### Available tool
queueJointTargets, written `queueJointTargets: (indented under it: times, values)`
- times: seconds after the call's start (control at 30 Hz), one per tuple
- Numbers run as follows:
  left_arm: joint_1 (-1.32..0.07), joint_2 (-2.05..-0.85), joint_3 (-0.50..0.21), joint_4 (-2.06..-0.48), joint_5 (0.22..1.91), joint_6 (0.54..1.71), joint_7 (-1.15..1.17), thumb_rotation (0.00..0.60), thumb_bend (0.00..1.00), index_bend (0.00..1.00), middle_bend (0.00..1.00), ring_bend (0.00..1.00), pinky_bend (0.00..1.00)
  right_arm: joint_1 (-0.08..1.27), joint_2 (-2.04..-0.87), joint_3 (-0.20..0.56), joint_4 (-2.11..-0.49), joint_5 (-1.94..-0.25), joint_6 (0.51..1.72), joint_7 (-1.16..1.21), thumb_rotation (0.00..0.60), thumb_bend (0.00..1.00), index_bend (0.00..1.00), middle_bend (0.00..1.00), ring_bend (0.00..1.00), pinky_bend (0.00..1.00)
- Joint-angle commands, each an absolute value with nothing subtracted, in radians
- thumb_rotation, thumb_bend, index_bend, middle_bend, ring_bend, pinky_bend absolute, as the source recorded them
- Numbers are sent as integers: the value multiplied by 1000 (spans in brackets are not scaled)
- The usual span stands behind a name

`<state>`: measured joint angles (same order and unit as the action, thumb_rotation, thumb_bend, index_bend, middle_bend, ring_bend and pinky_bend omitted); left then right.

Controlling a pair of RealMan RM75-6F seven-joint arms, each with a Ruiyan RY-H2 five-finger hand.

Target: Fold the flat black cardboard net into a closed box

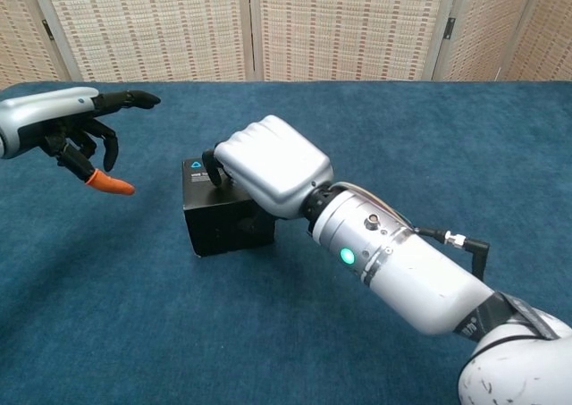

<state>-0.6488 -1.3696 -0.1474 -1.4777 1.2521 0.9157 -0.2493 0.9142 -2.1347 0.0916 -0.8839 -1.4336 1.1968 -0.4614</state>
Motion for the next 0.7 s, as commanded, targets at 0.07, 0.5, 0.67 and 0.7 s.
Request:
queueJointTargets:
  times: [0.07, 0.5, 0.67, 0.7]
  values:
    - [-644, -1368, -149, -1474, 1260, 921, -259, 600, 181, 0, 0, 599, 867, 908, -2157, 107, -849, -1453, 1199, -435, 600, 216, 467, 634, 719, 1000]
    - [-608, -1382, -141, -1460, 1230, 1030, -18, 600, 182, 0, 0, 361, 572, 857, -2035, 145, -1011, -1532, 1331, -375, 600, 229, 325, 400, 722, 1000]
    - [-573, -1388, -139, -1473, 1195, 1123, 145, 600, 184, 0, 7, 268, 427, 787, -1883, 138, -1222, -1516, 1353, -432, 600, 242, 324, 394, 693, 1000]
    - [-561, -1384, -137, -1479, 1193, 1151, 178, 600, 185, 0, 10, 264, 418, 761, -1832, 132, -1288, -1500, 1353, -447, 600, 246, 324, 392, 672, 1000]
